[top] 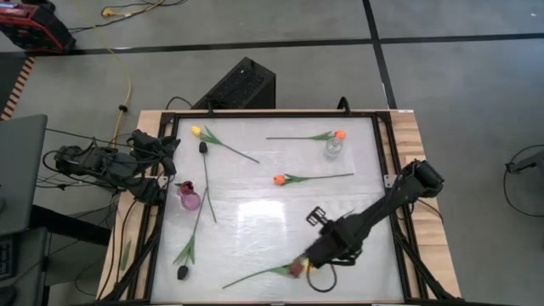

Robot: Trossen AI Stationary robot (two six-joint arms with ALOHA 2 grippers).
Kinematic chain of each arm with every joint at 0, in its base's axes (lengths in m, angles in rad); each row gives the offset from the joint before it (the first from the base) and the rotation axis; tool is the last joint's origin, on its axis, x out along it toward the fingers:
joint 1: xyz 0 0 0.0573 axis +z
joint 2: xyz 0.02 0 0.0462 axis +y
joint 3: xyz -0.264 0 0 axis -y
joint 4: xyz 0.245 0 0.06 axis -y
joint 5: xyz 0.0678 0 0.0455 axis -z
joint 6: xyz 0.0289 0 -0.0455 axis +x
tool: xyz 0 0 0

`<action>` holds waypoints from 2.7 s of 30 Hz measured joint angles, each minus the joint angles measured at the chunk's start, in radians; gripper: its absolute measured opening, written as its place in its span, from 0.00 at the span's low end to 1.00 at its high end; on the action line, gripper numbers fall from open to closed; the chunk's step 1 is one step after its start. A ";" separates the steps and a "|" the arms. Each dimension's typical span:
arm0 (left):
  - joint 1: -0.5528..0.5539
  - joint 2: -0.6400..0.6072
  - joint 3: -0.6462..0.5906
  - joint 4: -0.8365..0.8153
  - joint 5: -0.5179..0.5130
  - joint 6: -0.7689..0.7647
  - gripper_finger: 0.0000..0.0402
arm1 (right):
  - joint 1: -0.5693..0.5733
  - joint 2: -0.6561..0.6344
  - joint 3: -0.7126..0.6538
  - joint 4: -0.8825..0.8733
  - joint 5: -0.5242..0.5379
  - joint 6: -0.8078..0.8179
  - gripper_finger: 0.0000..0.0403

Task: Sort flowers into vase by color
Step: Put the red tulip into the pink vase

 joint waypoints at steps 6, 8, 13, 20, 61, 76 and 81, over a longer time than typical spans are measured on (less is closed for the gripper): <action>0.000 0.000 0.000 0.000 0.001 -0.001 0.24 | -0.121 -0.018 0.036 0.470 -0.163 -0.135 0.05; 0.000 0.000 0.000 -0.001 0.001 -0.001 0.24 | -0.169 -0.019 0.025 0.652 -0.244 -0.216 0.05; 0.000 0.000 0.000 -0.004 0.002 -0.001 0.24 | -0.286 -0.014 0.023 1.044 -0.367 -0.294 0.05; 0.000 0.000 0.000 -0.006 0.004 -0.003 0.24 | -0.482 0.013 0.023 1.416 -0.367 -0.116 0.05; 0.000 -0.001 -0.028 0.057 0.007 0.070 0.24 | -0.645 0.527 0.327 2.018 -0.414 0.267 0.05; 0.000 -0.001 -0.028 0.057 -0.001 0.070 0.24 | -0.612 0.527 0.327 1.956 -0.414 0.187 0.05; 0.000 -0.001 -0.028 0.057 -0.001 0.069 0.24 | -0.608 0.527 0.327 1.929 -0.414 0.185 0.05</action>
